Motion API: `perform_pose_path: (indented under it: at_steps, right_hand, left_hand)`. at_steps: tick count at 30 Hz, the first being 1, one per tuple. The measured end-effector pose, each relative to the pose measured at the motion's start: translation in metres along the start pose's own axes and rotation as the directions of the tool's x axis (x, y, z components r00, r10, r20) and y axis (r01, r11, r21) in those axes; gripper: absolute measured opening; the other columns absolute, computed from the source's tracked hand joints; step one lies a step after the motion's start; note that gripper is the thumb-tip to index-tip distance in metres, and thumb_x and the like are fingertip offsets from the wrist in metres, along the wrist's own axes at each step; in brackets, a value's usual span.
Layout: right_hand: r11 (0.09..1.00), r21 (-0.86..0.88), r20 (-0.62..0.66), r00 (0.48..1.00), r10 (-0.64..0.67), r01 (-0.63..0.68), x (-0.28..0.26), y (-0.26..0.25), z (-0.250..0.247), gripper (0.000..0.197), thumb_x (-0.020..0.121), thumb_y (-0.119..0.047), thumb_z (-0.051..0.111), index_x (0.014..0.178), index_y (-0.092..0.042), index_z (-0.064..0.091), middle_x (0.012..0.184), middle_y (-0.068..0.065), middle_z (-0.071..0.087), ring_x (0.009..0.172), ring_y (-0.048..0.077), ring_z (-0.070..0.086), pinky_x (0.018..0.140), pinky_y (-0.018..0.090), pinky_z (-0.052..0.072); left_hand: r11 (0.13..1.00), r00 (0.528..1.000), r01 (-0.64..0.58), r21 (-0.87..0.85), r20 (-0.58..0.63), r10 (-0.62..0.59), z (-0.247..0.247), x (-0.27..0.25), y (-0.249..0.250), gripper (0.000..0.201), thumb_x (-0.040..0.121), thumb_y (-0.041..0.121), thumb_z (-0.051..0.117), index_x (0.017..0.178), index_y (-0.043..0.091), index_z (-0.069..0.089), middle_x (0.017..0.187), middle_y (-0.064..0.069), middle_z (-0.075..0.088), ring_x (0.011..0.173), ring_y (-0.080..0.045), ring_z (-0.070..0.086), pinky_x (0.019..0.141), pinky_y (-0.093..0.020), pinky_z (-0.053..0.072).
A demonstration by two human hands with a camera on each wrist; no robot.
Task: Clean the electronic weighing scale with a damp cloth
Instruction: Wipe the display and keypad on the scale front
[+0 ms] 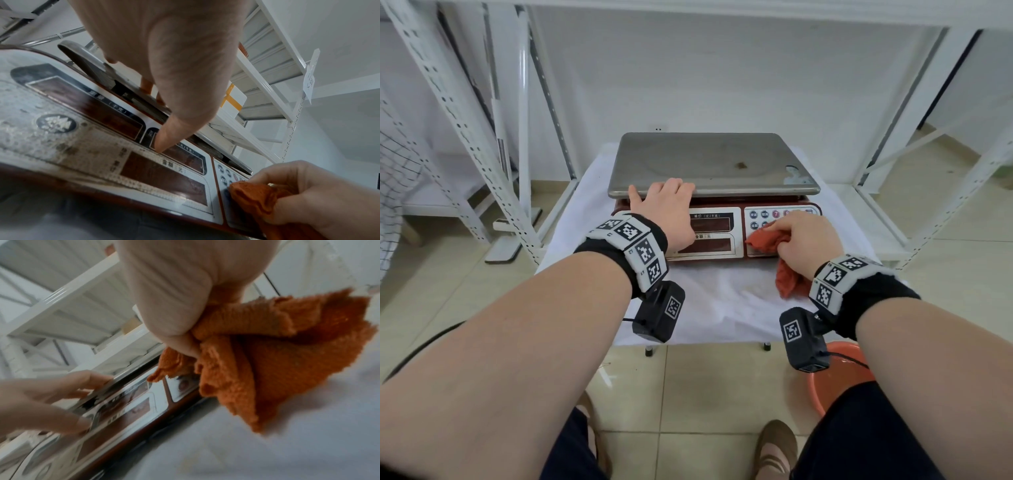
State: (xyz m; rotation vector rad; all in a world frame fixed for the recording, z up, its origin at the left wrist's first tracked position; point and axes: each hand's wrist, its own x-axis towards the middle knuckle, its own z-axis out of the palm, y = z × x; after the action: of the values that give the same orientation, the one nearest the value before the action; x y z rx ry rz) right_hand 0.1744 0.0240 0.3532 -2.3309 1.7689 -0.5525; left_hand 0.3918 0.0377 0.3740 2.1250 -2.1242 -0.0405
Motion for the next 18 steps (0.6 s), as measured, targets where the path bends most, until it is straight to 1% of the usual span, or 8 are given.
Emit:
perform_pose_path:
  at_steps: [3,6,9,10,12,14,15,18]
  right_hand:
    - [0.999,0.021,-0.026,0.999,0.030,-0.029,-0.007,-0.002,0.010,0.036,0.077,-0.005,0.054,0.098,-0.029,0.070,0.100,-0.007,0.064,0.101,0.019,0.060,0.087,0.027,0.047]
    - [0.999,0.017,0.049,0.998,-0.030,0.030,-0.013,-0.007,0.013,0.034,0.077,-0.006,0.055,0.095,-0.029,0.071,0.101,-0.006,0.066,0.098,0.017,0.060,0.087,0.029,0.048]
    - [0.996,0.090,0.167,0.986,0.008,-0.024,-0.009,-0.003,0.003,0.035,0.077,-0.002,0.051,0.084,-0.030,0.072,0.082,-0.008,0.070,0.070,0.002,0.065,0.071,0.027,0.056]
    - [0.993,0.104,0.148,0.988,0.048,-0.064,-0.007,0.000,-0.002,0.034,0.076,-0.002,0.051,0.085,-0.028,0.072,0.079,-0.006,0.070,0.068,0.005,0.066,0.070,0.027,0.056]
    - [0.988,0.089,-0.025,0.992,0.126,-0.123,-0.003,0.007,-0.010,0.033,0.074,-0.003,0.052,0.091,-0.024,0.072,0.088,0.002,0.070,0.082,0.020,0.066,0.076,0.027,0.052]
    - [0.976,0.063,-0.174,0.960,0.217,-0.210,-0.001,0.019,-0.014,0.038,0.075,-0.004,0.052,0.102,-0.023,0.071,0.100,0.010,0.067,0.091,0.030,0.062,0.077,0.026,0.044]
    - [0.961,0.060,-0.186,0.943,0.276,-0.269,-0.001,0.023,-0.015,0.041,0.077,-0.005,0.050,0.108,-0.024,0.069,0.104,0.012,0.065,0.091,0.031,0.061,0.076,0.026,0.043]
    - [0.921,-0.045,-0.108,0.918,0.381,-0.387,-0.004,0.023,-0.008,0.042,0.083,-0.007,0.046,0.118,-0.024,0.063,0.108,0.015,0.057,0.089,0.033,0.057,0.075,0.030,0.044]
  left_hand:
    - [1.000,1.000,0.001,0.003,-0.006,-0.001,0.001,0.000,0.000,0.071,0.077,0.017,0.055,0.142,0.023,0.027,0.147,0.000,0.028,0.138,-0.025,0.024,0.112,-0.064,0.009]
    - [1.000,1.000,-0.001,0.007,-0.013,0.001,0.002,0.001,0.000,0.071,0.077,0.017,0.055,0.142,0.022,0.027,0.147,0.000,0.028,0.138,-0.026,0.025,0.112,-0.064,0.010]
    - [1.000,1.000,-0.002,0.009,-0.009,0.002,0.001,0.000,0.000,0.072,0.077,0.019,0.056,0.143,0.023,0.026,0.149,0.001,0.026,0.139,-0.025,0.023,0.112,-0.064,0.009]
    - [1.000,1.000,-0.001,0.008,-0.004,0.001,0.000,0.000,0.000,0.073,0.078,0.019,0.056,0.143,0.023,0.025,0.149,0.001,0.025,0.139,-0.025,0.023,0.112,-0.064,0.009]
    - [1.000,1.000,0.002,0.002,0.001,-0.002,-0.001,0.000,-0.001,0.074,0.078,0.019,0.057,0.145,0.024,0.024,0.151,0.001,0.024,0.140,-0.025,0.021,0.112,-0.064,0.008]
    - [1.000,1.000,0.002,0.002,0.004,-0.002,-0.001,0.000,-0.001,0.075,0.078,0.019,0.056,0.145,0.024,0.023,0.151,0.001,0.023,0.140,-0.024,0.020,0.112,-0.064,0.008]
    - [1.000,1.000,0.001,0.002,0.005,-0.001,-0.001,-0.001,-0.001,0.075,0.078,0.019,0.056,0.145,0.024,0.023,0.151,0.001,0.023,0.141,-0.024,0.020,0.112,-0.064,0.008]
    - [1.000,1.000,-0.005,0.002,0.001,0.005,0.001,0.000,-0.001,0.073,0.078,0.019,0.055,0.144,0.023,0.024,0.151,0.001,0.023,0.140,-0.025,0.021,0.112,-0.064,0.009]
